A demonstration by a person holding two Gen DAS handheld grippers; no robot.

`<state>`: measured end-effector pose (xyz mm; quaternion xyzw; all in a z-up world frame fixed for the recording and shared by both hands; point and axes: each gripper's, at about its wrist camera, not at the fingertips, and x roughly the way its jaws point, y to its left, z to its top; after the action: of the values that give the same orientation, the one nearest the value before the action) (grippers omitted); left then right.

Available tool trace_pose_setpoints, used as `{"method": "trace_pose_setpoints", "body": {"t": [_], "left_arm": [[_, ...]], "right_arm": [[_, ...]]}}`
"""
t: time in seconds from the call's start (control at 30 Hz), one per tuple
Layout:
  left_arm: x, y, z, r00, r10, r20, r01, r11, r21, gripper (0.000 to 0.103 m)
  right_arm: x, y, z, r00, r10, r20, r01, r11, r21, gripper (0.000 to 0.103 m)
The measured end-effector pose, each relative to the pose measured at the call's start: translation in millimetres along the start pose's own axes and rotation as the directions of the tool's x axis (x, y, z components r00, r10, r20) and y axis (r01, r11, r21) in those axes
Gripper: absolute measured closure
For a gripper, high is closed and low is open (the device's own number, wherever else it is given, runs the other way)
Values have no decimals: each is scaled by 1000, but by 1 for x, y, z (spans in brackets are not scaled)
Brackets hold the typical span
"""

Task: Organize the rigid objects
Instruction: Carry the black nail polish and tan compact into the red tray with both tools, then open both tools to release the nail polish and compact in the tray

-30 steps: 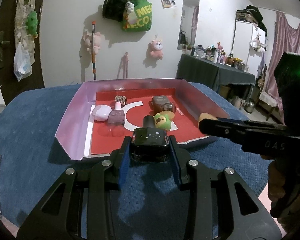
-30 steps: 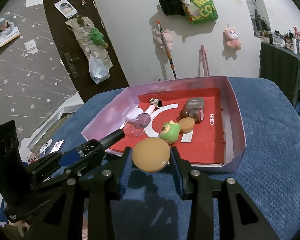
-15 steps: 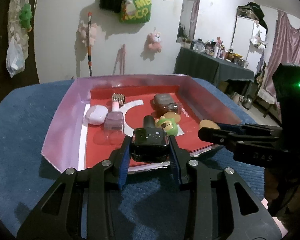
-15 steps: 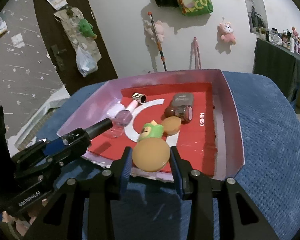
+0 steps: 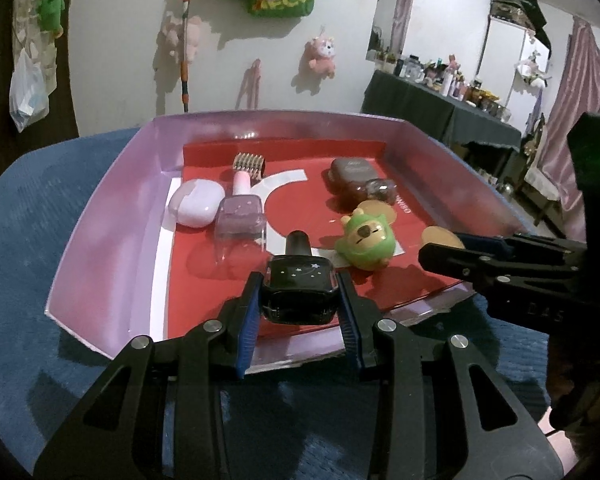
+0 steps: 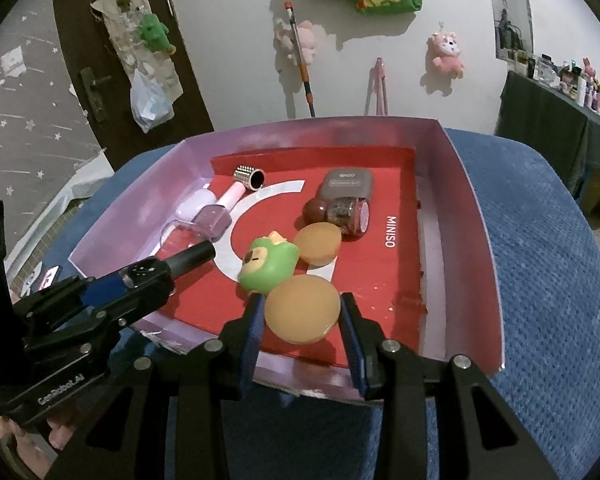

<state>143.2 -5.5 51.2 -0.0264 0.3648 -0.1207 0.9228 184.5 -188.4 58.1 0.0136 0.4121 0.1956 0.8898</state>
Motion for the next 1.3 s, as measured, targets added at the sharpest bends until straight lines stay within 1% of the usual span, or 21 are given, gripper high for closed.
{"method": "trace_pose_setpoints", "body": {"t": [0.1, 0.17, 0.27, 0.47, 0.6, 0.67, 0.77, 0.87, 0.97, 1.03, 1.13, 1.3], "left_arm": [[9, 5, 0, 1000, 5, -31, -6, 1000, -12, 69], [11, 7, 2, 999, 7, -38, -8, 1000, -17, 69], [15, 9, 4, 998, 41, -53, -41, 999, -4, 69], [24, 16, 6, 995, 51, -90, -52, 998, -18, 70], [30, 15, 7, 992, 63, -111, -64, 998, -12, 70], [31, 14, 7, 991, 71, -113, -72, 997, -6, 70], [33, 17, 8, 990, 64, -122, -67, 998, -15, 69], [33, 18, 8, 990, 60, -128, -63, 998, -25, 69], [34, 18, 8, 990, 66, -128, -69, 998, -15, 69], [35, 18, 7, 990, 61, -130, -64, 998, -22, 69], [35, 16, 7, 990, 65, -127, -68, 997, -20, 69], [35, 14, 6, 990, 65, -127, -69, 997, -20, 69]], "right_arm": [[6, 2, 2, 1000, -17, -16, 17, 1000, -10, 63], [10, 3, 3, 999, -24, -27, 24, 1000, -14, 63], [16, 4, 4, 999, -31, -41, 31, 999, -20, 63], [22, 3, 4, 999, -26, -48, 25, 1000, -16, 63], [22, 2, 6, 999, -24, -34, 24, 1000, -13, 63], [22, 2, 7, 999, -22, -31, 21, 1000, -11, 63], [22, 2, 8, 999, -26, -36, 25, 999, -20, 63], [23, 4, 6, 997, -35, -73, 32, 999, -44, 63], [29, 8, 3, 992, -62, -109, 54, 995, -81, 63], [29, 10, 1, 992, -76, -104, 66, 993, -95, 63], [31, 7, 2, 993, -62, -99, 55, 996, -69, 63], [33, 7, 1, 994, -64, -91, 59, 996, -64, 63]]}}
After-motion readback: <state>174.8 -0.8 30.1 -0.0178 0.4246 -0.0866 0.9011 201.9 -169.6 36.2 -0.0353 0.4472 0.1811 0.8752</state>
